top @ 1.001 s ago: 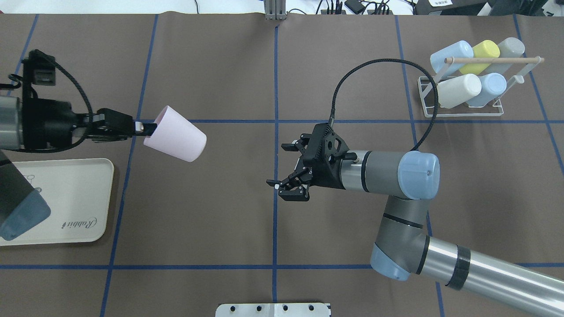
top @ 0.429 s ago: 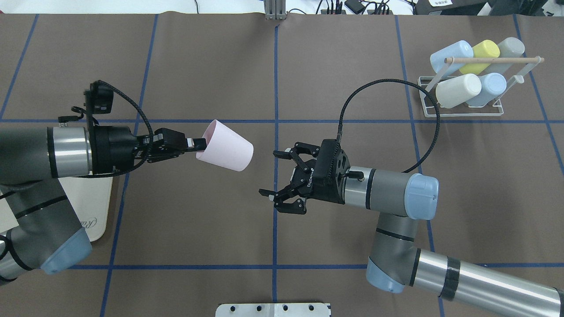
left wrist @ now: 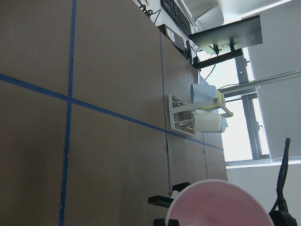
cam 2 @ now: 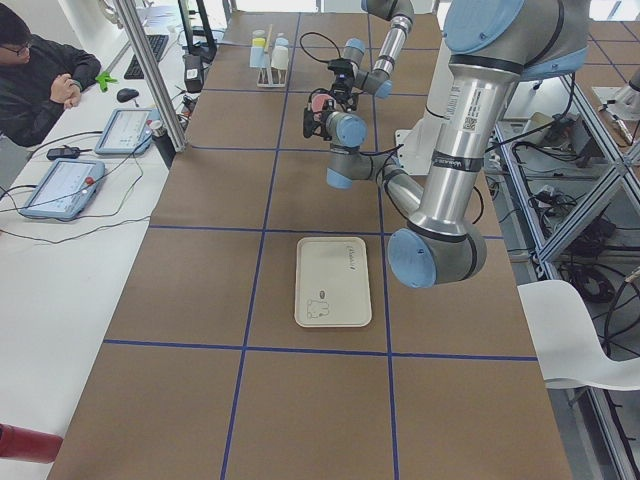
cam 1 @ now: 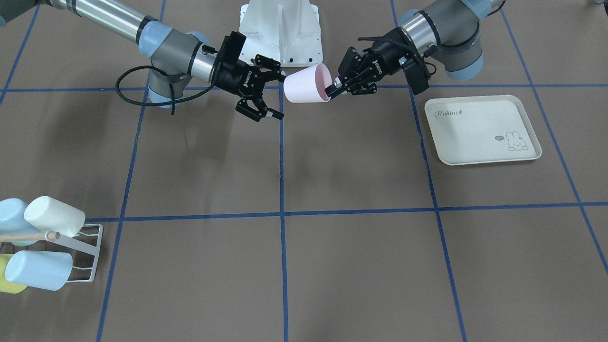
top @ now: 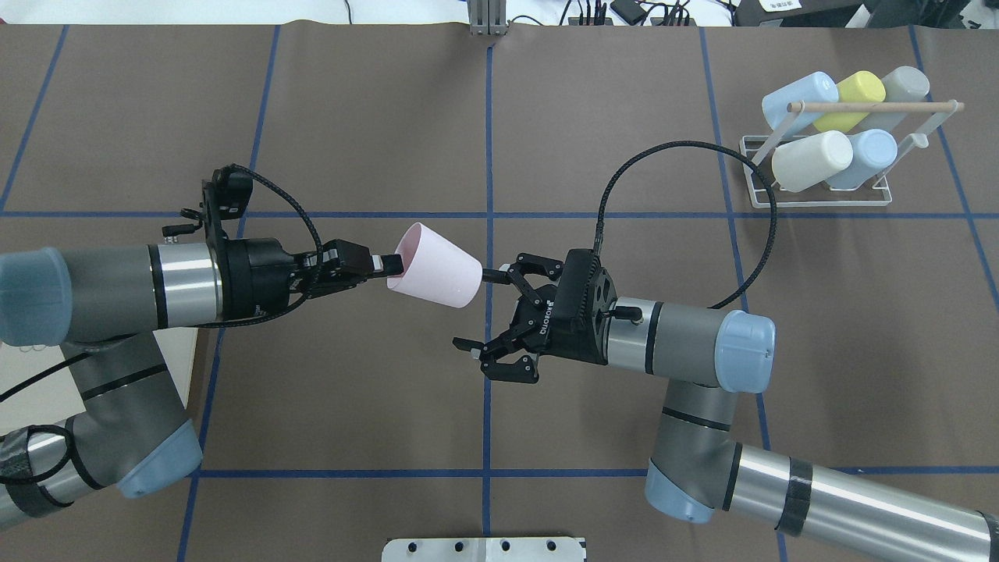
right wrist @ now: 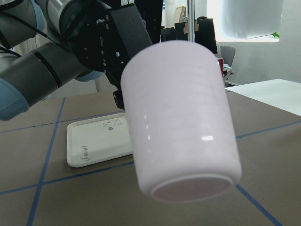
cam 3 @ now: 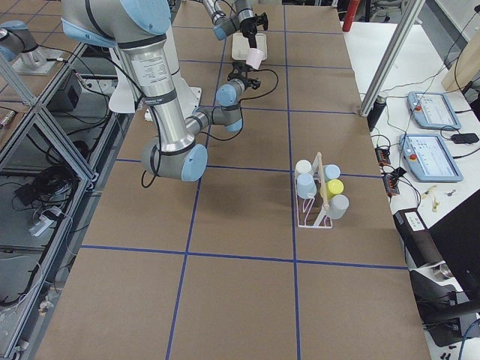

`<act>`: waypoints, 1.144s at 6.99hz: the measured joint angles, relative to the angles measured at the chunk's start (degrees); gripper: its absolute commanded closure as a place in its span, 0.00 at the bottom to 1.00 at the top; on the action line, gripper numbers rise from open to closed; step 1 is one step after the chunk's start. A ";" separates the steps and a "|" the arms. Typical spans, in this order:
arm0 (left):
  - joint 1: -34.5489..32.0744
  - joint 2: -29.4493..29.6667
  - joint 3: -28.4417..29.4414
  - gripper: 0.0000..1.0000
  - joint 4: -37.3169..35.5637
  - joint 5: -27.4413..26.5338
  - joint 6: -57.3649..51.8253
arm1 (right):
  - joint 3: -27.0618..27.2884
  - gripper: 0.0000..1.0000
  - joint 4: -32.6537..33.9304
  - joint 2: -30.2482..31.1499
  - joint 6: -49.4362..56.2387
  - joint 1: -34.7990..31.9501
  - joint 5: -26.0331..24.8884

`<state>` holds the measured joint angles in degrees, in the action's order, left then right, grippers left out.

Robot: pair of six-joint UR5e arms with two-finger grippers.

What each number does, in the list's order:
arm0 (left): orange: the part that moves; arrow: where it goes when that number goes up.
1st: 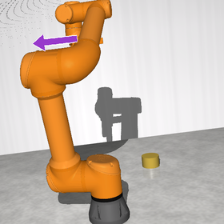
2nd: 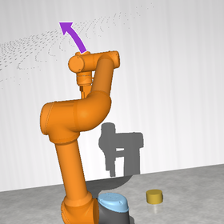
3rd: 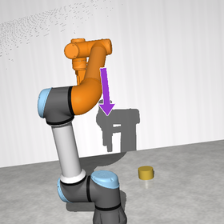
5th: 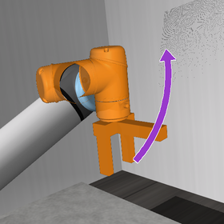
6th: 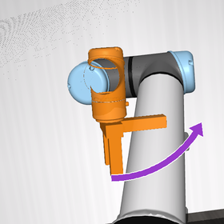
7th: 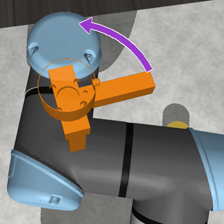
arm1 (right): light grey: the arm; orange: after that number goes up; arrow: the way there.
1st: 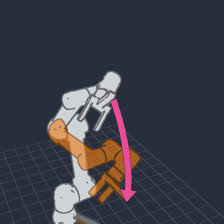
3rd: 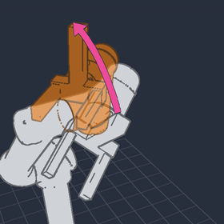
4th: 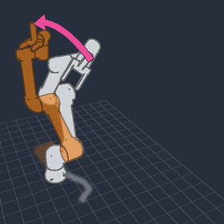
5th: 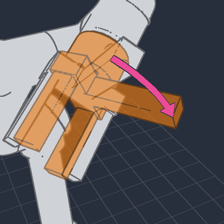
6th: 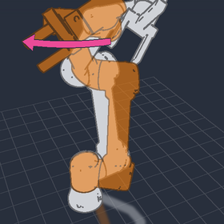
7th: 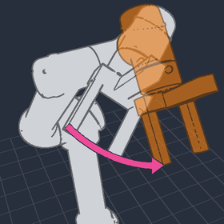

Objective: Transfer IKEA cup to right arm and place on rack

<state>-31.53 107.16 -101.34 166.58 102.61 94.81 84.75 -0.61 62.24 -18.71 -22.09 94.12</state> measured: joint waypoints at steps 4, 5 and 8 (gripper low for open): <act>1.70 0.66 1.71 1.00 0.00 -0.22 -0.39 | 0.17 0.02 -0.01 -0.18 0.13 0.03 -0.48; 1.94 0.66 1.98 1.00 0.03 -0.22 -0.46 | 0.21 0.04 -0.01 -0.18 0.12 0.03 -0.82; 2.21 0.60 2.33 1.00 0.12 -0.22 -0.50 | 0.21 0.11 -0.03 -0.19 -0.04 0.02 -1.04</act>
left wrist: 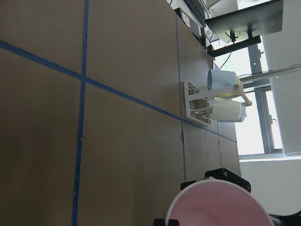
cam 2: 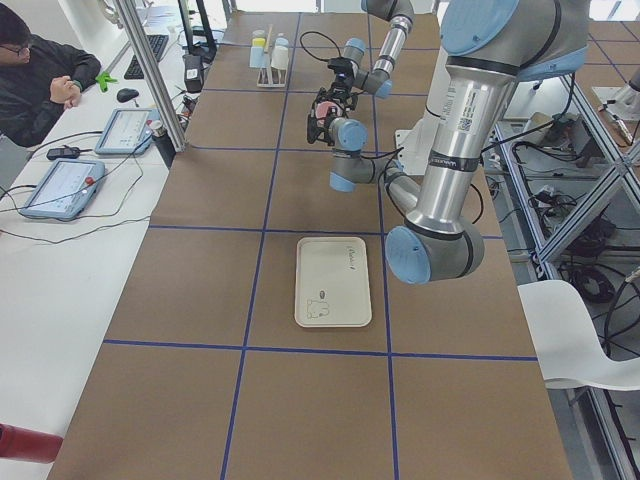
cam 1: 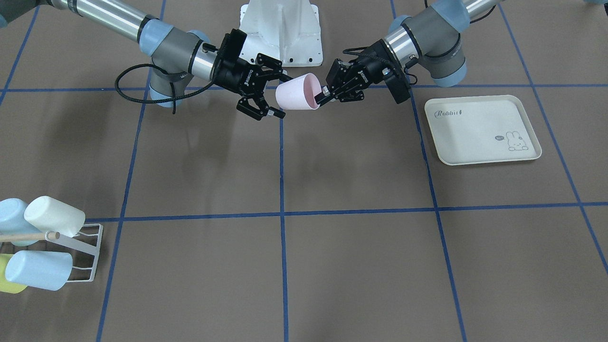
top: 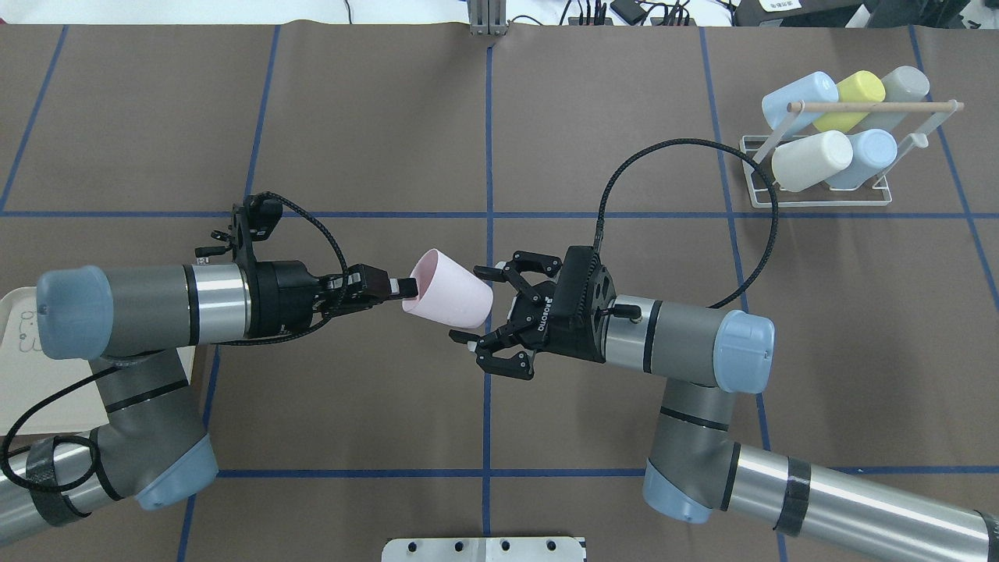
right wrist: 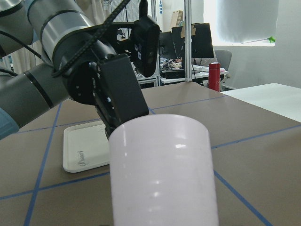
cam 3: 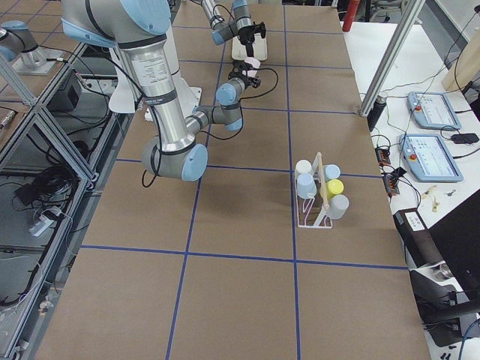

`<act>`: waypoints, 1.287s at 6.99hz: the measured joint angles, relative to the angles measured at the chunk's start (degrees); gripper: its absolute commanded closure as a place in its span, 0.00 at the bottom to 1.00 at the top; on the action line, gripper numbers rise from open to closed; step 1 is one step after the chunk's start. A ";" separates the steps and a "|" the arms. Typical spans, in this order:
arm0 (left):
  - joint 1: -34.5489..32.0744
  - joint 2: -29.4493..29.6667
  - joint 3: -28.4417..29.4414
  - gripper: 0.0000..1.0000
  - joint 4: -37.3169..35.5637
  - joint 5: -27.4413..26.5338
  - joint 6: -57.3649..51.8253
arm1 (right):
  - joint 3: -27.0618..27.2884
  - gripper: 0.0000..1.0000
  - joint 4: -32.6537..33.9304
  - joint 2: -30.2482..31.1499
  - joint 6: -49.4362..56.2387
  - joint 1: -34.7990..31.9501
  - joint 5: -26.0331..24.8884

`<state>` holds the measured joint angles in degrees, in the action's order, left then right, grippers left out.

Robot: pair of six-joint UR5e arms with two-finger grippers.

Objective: Transfer IKEA cup to right arm and place on rack

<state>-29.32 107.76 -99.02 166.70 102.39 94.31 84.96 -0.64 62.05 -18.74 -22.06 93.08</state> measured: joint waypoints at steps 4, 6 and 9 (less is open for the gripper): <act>0.05 -0.01 0.04 1.00 0.03 0.00 -0.08 | -0.02 0.35 -1.32 0.02 -0.28 0.11 0.01; 0.05 -0.01 -0.02 0.02 0.08 0.08 -0.11 | -0.05 0.56 -1.76 0.11 -0.32 0.16 0.07; -0.33 -0.25 -0.46 0.00 0.19 -0.04 -1.51 | -0.09 0.54 -1.82 0.57 0.21 0.09 0.08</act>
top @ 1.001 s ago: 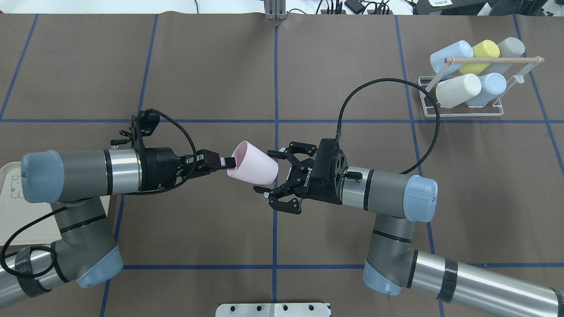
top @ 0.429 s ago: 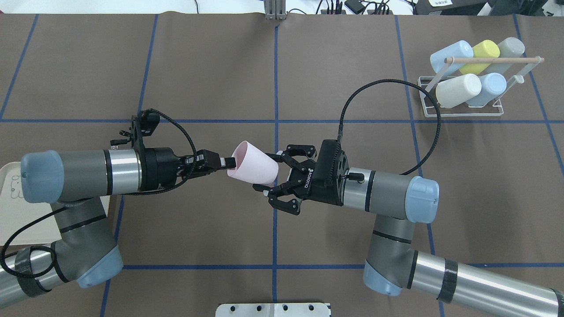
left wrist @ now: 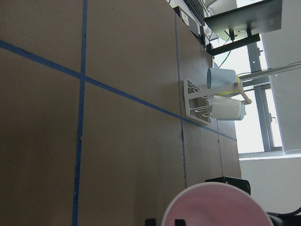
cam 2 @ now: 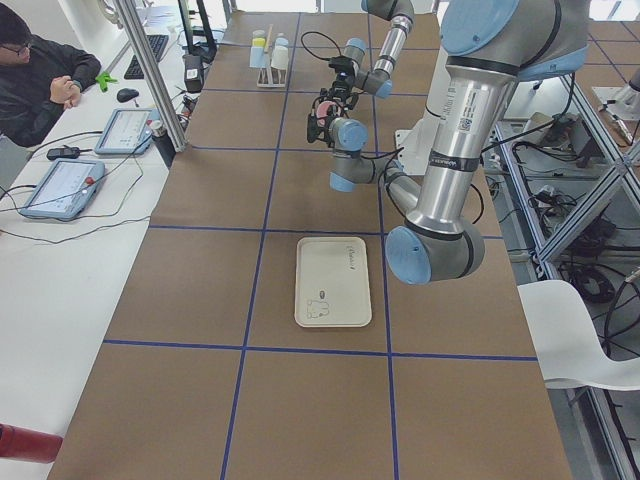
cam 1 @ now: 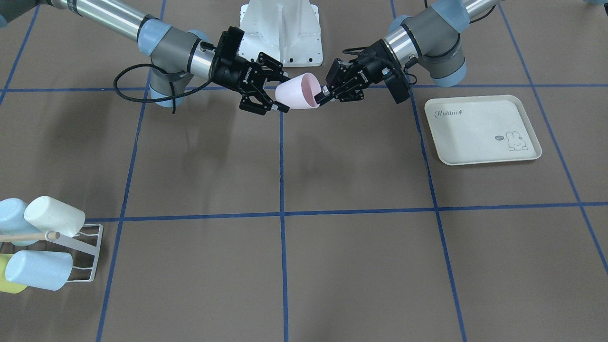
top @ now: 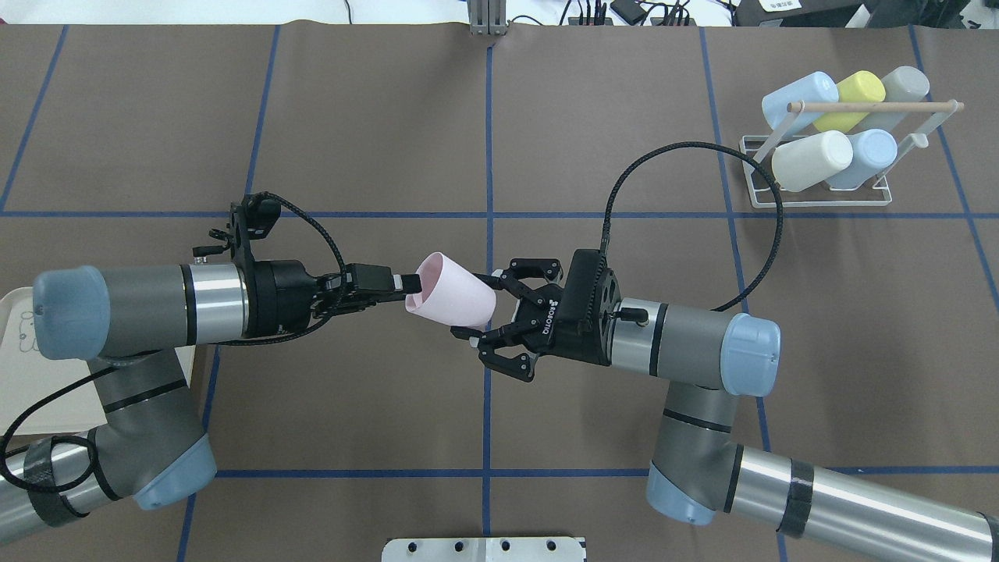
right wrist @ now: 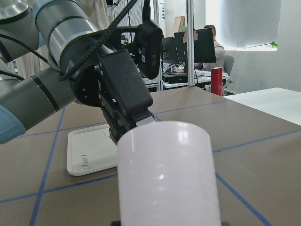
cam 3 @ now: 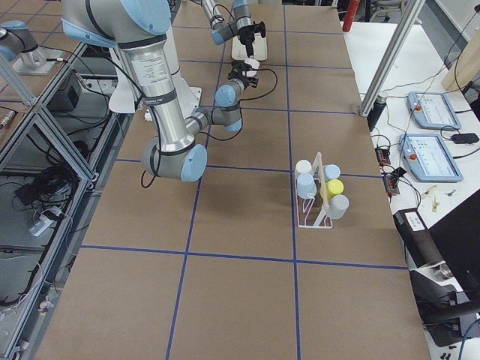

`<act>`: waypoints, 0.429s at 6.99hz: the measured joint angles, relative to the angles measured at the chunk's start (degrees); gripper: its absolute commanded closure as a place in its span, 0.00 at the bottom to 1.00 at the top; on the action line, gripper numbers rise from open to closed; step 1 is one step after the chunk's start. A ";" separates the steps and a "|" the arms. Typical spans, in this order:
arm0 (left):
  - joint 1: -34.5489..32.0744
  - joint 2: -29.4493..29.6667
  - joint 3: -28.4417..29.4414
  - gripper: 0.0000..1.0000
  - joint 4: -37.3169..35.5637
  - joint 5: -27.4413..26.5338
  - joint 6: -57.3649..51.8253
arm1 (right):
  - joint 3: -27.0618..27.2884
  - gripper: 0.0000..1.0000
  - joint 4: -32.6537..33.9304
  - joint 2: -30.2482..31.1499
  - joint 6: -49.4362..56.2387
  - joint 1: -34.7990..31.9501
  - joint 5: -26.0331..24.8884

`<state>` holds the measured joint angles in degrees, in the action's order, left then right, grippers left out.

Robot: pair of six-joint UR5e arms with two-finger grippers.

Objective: Transfer IKEA cup to right arm and place on rack

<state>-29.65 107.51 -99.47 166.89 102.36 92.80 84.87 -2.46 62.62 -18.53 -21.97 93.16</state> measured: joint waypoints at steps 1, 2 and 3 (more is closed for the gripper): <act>-0.64 -0.59 -0.43 0.00 -0.04 0.19 -1.02 | -0.03 0.52 0.35 0.19 0.20 -0.51 0.00; -1.63 -2.17 -0.72 0.00 -0.15 0.41 -3.29 | -0.05 0.55 1.43 0.68 0.36 -1.55 0.06; -3.06 -5.18 -0.91 0.00 -0.29 0.58 -7.32 | 0.03 0.64 4.12 1.55 0.46 -3.04 0.29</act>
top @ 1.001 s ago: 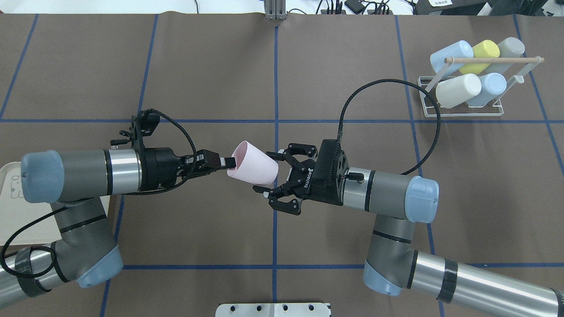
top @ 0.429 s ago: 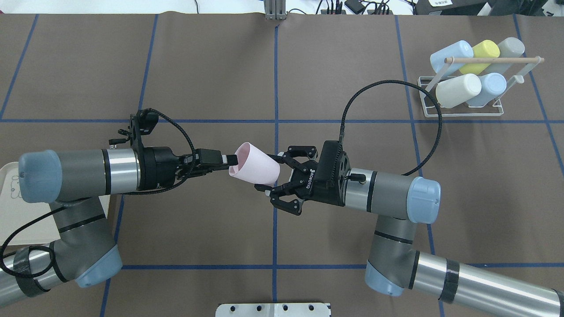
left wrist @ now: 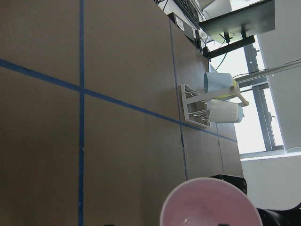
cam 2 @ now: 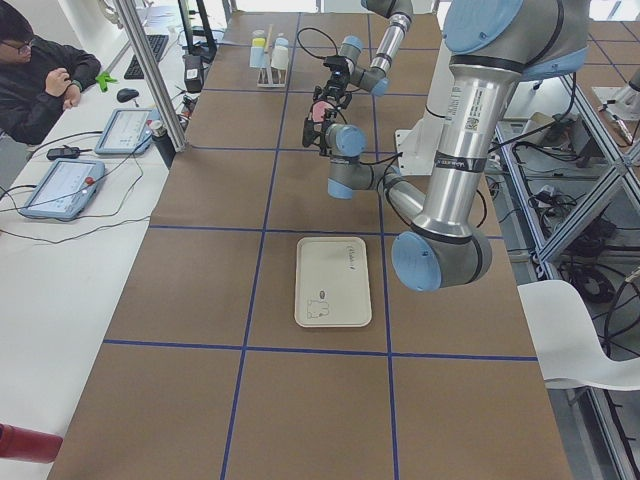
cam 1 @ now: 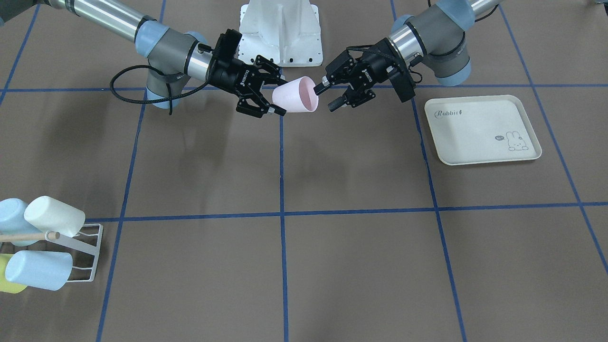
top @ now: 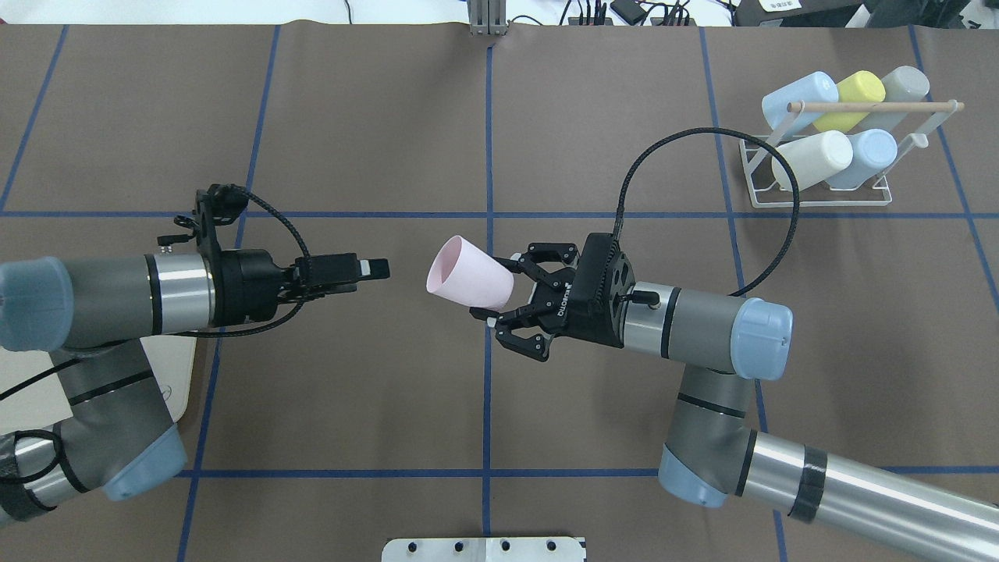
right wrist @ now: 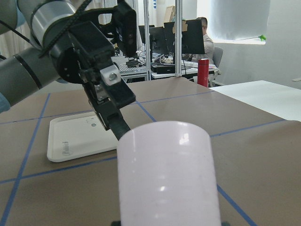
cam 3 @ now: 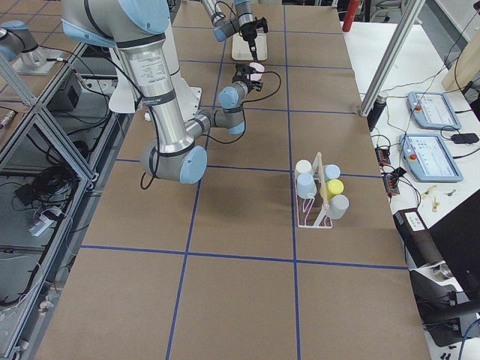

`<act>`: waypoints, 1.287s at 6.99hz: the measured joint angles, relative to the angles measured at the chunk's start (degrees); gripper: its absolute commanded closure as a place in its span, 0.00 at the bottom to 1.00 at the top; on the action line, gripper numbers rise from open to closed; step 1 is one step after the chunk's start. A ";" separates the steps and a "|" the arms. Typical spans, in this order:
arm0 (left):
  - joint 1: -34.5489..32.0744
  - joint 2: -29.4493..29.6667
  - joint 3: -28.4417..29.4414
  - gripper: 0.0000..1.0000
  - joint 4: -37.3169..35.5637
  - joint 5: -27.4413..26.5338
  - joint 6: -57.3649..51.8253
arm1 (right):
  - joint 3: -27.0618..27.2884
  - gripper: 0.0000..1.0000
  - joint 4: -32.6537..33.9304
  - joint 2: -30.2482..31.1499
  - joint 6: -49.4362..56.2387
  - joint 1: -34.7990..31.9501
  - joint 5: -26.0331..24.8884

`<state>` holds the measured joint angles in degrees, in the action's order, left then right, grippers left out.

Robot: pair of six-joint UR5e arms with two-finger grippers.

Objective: Transfer IKEA cup to right arm and place on rack

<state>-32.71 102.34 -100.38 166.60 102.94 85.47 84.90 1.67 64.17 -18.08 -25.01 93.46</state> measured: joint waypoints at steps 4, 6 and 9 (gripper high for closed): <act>-14.51 -15.04 -0.52 0.00 -0.22 10.88 -24.84 | 8.41 0.70 31.94 4.31 8.09 -9.56 0.31; -26.49 -21.08 0.95 0.00 -0.52 19.43 -42.34 | 23.98 0.70 61.90 7.06 19.53 -13.29 -0.39; -38.13 -24.39 3.97 0.00 -3.09 25.52 -59.57 | 41.44 0.70 92.12 15.70 36.88 -16.25 -8.17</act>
<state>-70.83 77.95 -96.41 163.51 128.46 25.91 126.34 93.78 79.87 18.80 -41.26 85.29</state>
